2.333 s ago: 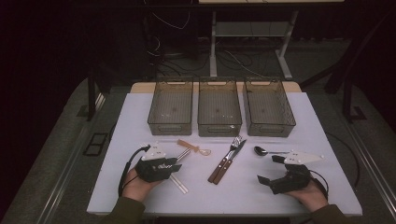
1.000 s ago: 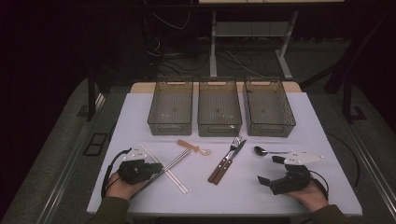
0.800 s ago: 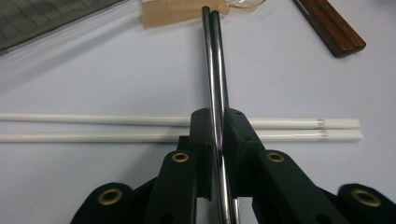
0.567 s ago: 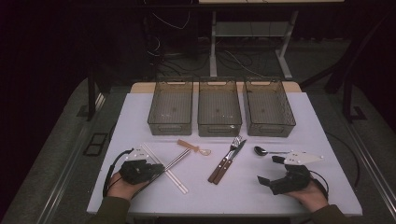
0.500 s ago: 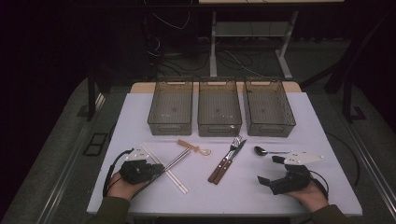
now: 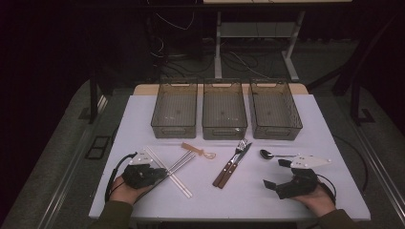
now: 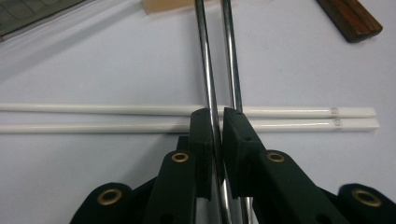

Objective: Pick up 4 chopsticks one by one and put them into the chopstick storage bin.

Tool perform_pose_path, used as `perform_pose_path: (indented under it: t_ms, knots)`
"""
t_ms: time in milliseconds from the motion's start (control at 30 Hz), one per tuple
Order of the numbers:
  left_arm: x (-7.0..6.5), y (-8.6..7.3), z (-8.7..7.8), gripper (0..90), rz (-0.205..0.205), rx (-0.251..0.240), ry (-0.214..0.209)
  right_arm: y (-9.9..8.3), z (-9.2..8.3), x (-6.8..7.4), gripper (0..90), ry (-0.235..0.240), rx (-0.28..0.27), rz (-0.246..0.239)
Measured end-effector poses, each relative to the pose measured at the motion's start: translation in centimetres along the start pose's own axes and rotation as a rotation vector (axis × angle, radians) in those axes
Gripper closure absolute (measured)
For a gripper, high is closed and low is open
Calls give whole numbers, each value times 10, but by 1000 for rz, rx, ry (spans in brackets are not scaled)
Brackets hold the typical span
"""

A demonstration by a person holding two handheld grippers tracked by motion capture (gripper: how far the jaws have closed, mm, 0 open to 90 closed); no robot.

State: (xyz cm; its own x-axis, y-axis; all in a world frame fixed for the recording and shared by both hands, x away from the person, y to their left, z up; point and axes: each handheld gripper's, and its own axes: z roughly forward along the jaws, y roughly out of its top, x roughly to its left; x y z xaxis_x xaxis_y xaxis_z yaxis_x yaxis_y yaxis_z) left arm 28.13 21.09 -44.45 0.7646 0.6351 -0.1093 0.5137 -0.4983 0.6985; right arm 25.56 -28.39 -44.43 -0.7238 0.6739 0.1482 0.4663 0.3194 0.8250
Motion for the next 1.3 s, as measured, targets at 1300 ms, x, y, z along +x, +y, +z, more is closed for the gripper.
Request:
perform_pose_path:
  t_ms: [1300]
  knots:
    - [2, 4, -4, 851, -20, -21, 25, 1, 0, 1, 10, 11, -8, -10]
